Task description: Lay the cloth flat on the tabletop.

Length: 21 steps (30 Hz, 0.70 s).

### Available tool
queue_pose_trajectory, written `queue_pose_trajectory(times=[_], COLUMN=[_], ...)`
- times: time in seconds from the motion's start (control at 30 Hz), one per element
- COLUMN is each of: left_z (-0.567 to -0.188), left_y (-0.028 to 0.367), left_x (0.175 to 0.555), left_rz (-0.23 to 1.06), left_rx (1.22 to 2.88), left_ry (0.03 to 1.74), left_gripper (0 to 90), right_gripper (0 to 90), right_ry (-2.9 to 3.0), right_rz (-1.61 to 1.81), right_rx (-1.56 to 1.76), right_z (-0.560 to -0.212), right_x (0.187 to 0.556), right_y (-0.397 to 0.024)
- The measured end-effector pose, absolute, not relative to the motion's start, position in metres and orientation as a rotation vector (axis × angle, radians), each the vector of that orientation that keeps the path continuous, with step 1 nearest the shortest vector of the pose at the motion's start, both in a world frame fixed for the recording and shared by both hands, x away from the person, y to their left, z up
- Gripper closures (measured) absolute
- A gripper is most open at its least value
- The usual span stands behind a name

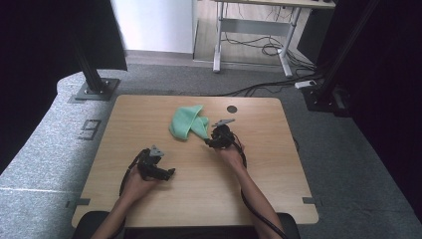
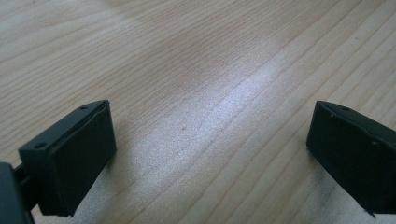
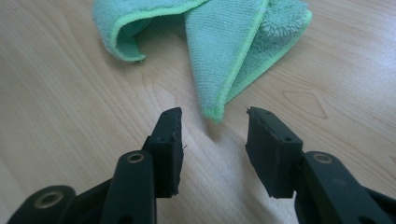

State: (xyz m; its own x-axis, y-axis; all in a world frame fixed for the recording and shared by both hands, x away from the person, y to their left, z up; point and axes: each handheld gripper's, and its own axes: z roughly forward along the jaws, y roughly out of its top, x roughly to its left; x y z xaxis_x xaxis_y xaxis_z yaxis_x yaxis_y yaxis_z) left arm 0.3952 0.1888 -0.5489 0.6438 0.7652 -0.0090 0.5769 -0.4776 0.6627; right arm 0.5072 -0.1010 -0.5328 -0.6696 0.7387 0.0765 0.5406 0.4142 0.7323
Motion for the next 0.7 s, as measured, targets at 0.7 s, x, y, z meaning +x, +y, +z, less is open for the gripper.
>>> queue_pose_trajectory(times=[0.7], left_z=[-0.549], left_y=[0.189], left_x=[0.395], left_rz=[0.381], left_rx=[2.224], left_ry=[1.038], left_gripper=[1.3], right_gripper=[87.2], right_ry=[2.457], right_rz=[1.047], right_rx=[1.070], right_z=[-0.535], right_x=[0.508], right_y=[-0.090])
